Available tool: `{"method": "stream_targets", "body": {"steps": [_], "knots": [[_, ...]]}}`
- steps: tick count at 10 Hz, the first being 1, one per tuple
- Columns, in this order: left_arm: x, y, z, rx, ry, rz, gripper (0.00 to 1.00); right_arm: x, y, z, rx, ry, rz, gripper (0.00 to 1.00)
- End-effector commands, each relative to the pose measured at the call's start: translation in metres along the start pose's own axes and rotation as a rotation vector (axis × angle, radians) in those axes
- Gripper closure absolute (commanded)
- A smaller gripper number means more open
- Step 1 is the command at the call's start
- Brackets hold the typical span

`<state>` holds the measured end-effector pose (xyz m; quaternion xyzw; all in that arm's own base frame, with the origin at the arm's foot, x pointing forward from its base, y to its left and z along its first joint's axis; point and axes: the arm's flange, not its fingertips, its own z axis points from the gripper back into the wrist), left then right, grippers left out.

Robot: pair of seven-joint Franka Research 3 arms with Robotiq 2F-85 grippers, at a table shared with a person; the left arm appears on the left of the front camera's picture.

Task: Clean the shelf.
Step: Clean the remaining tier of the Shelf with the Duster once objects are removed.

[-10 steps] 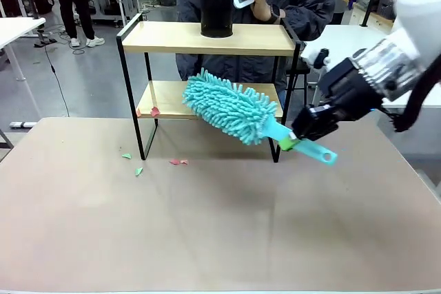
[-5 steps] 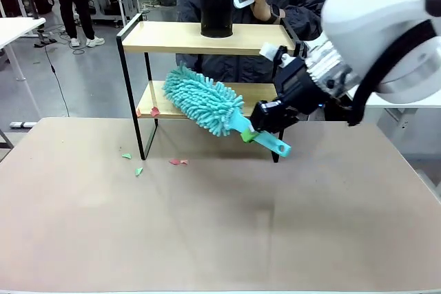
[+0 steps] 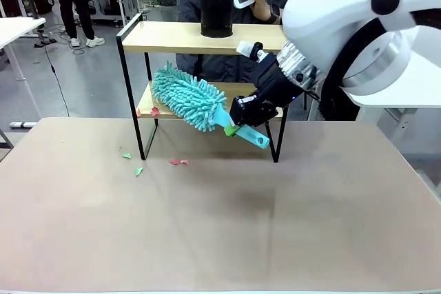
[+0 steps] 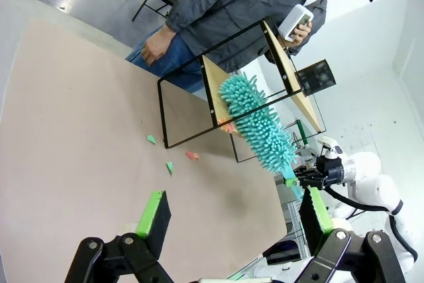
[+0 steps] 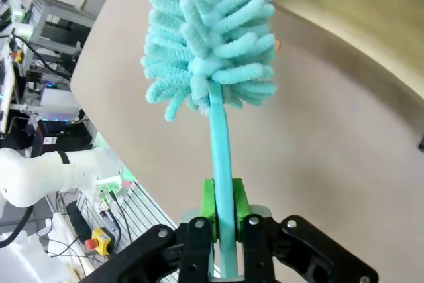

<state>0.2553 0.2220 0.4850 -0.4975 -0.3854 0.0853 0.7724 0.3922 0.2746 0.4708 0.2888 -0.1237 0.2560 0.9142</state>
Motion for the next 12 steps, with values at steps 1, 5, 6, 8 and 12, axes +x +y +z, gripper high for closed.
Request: {"method": "stream_targets", "body": {"steps": [1,5,6,8,12], "knots": [[-0.001,0.000,-0.001,-0.017,-0.015,-0.024,0.00,0.005,0.015,-0.006,0.017,0.043,0.033,1.00],[-0.001,0.000,-0.001,-0.017,-0.015,-0.024,0.00,-0.014,0.019,0.003,-0.028,0.182,0.158,1.00],[-0.001,0.000,-0.001,-0.017,-0.015,-0.024,0.00,-0.027,0.017,0.013,-0.035,0.230,0.168,1.00],[-0.001,0.000,-0.001,-0.017,-0.015,-0.024,0.00,-0.048,0.012,0.027,-0.002,0.309,0.183,1.00],[-0.001,0.000,-0.001,-0.017,-0.015,-0.024,0.00,-0.068,0.004,0.049,0.071,0.334,0.212,1.00]]}}
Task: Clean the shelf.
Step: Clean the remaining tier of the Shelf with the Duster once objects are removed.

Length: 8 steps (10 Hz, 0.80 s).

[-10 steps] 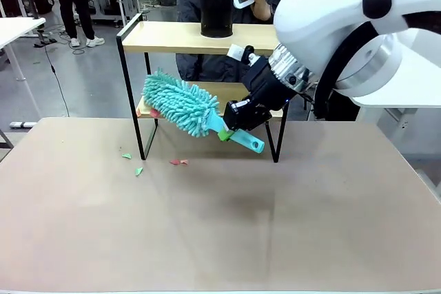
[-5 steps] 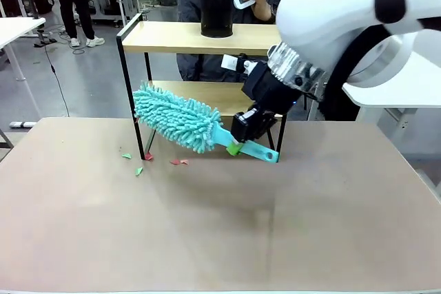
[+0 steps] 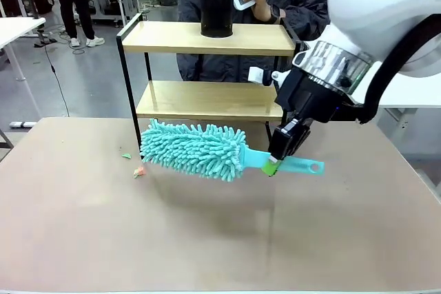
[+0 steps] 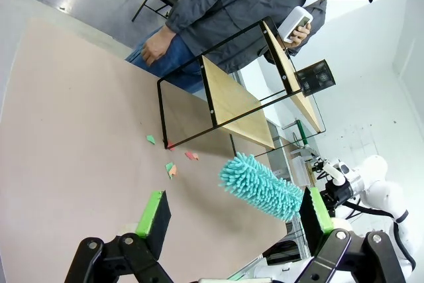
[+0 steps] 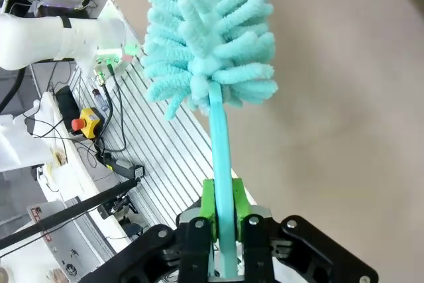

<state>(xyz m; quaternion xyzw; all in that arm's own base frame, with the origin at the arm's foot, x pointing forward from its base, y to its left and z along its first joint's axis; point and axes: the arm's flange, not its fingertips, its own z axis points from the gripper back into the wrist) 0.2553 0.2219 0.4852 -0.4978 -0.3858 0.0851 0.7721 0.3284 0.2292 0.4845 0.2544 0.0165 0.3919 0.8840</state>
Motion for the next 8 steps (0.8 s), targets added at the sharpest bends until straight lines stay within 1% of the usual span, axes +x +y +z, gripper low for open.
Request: {"method": "stream_targets", "body": {"steps": [1,2,3,4,5,6,7,8], "knots": [[-0.001,0.000,-0.002,-0.016,-0.014,-0.024,0.00,-0.006,-0.006,0.007,0.025,-0.019,0.029,1.00],[-0.001,0.000,-0.002,-0.016,-0.014,-0.024,0.00,-0.006,-0.006,0.006,0.035,-0.017,0.032,1.00],[-0.001,0.000,-0.002,-0.016,-0.014,-0.024,0.00,-0.011,-0.009,0.012,0.097,-0.004,0.052,1.00],[-0.001,0.000,-0.002,-0.016,-0.014,-0.024,0.00,-0.029,-0.021,0.033,0.196,-0.025,0.036,1.00],[-0.001,0.000,-0.002,-0.016,-0.014,-0.024,0.00,-0.062,-0.040,0.062,0.302,-0.040,-0.002,1.00],[-0.001,0.000,-0.002,-0.016,-0.014,-0.024,0.00,-0.104,-0.056,0.094,0.395,-0.100,-0.015,1.00],[-0.001,0.000,-0.002,-0.016,-0.014,-0.024,0.00,-0.153,-0.066,0.129,0.470,-0.260,0.001,1.00],[-0.001,0.000,-0.002,-0.016,-0.014,-0.024,0.00,-0.190,-0.070,0.152,0.529,-0.416,0.022,1.00]]}}
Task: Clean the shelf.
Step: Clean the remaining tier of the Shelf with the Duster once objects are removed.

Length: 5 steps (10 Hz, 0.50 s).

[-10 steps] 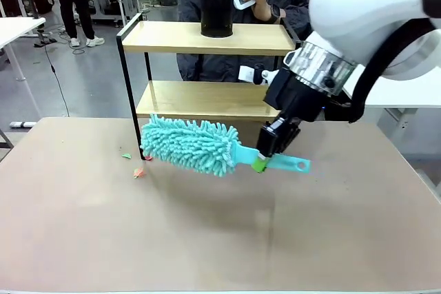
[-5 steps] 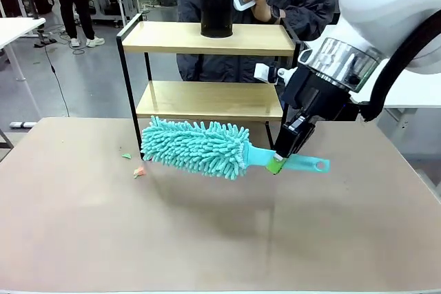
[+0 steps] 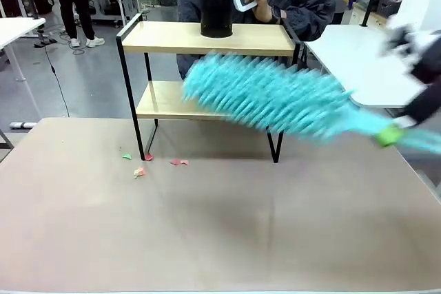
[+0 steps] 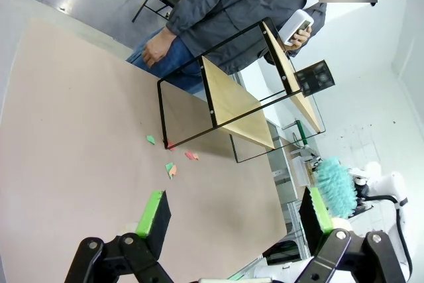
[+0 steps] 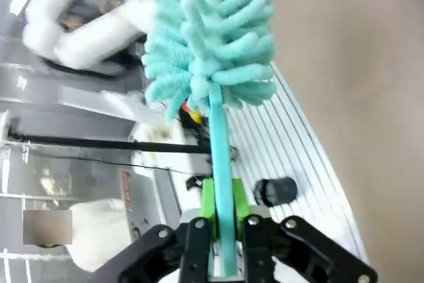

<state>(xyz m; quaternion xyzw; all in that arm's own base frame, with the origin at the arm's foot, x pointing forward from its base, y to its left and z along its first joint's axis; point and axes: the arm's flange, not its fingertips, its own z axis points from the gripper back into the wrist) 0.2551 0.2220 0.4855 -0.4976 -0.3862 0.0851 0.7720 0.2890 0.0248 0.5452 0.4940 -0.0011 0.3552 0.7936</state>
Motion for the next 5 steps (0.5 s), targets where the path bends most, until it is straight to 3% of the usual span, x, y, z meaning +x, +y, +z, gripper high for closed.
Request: {"method": "stream_targets", "body": {"steps": [1,3,5], "knots": [[-0.001,0.000,-0.002,-0.016,-0.013,-0.023,0.00,-0.051,0.003,0.051,0.111,-0.324,0.029,1.00],[-0.001,0.000,-0.002,-0.016,-0.013,-0.023,0.00,-0.106,-0.018,0.100,0.212,-0.599,0.013,1.00],[-0.001,0.000,-0.002,-0.016,-0.013,-0.023,0.00,-0.150,-0.070,0.130,0.253,-0.815,-0.153,1.00]]}}
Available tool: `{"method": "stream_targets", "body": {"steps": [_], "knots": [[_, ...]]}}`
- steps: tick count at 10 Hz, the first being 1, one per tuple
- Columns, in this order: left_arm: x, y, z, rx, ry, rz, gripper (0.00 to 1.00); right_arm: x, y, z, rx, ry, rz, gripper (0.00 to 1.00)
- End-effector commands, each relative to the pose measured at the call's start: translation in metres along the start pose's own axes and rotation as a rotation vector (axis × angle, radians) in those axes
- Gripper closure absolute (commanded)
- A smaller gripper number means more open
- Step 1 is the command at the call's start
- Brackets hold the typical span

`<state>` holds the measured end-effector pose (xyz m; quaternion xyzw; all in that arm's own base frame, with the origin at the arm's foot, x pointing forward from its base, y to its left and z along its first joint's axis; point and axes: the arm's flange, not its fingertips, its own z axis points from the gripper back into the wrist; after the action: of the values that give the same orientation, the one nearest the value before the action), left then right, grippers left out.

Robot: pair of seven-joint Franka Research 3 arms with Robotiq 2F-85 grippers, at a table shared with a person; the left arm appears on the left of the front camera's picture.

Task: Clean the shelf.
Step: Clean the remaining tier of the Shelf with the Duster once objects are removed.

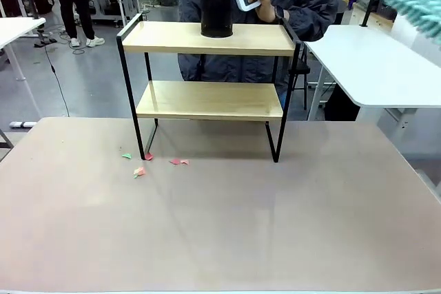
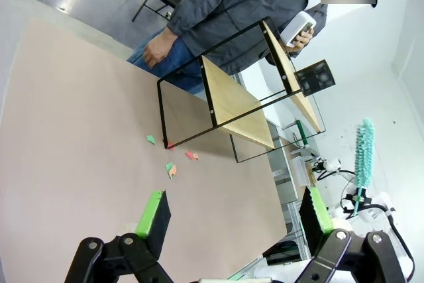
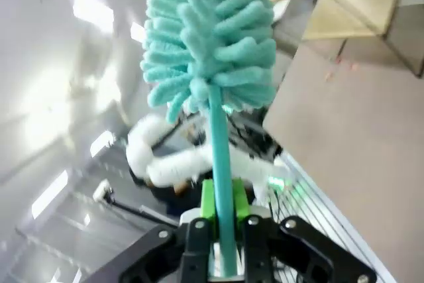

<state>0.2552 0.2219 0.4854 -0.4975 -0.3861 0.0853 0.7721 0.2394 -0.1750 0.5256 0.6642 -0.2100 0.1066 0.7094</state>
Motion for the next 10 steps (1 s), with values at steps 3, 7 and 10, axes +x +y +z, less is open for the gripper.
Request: {"method": "stream_targets", "body": {"steps": [3,7,10], "knots": [[-0.001,0.000,-0.002,-0.017,-0.014,-0.024,0.00,-0.004,-0.119,0.024,-0.034,-0.154,-0.298,1.00],[-0.001,0.000,-0.002,-0.017,-0.014,-0.024,0.00,-0.011,-0.152,-0.018,-0.297,-0.050,-0.496,1.00],[-0.001,0.000,-0.002,-0.017,-0.014,-0.024,0.00,-0.020,-0.166,0.020,-0.066,-0.123,-0.423,1.00]]}}
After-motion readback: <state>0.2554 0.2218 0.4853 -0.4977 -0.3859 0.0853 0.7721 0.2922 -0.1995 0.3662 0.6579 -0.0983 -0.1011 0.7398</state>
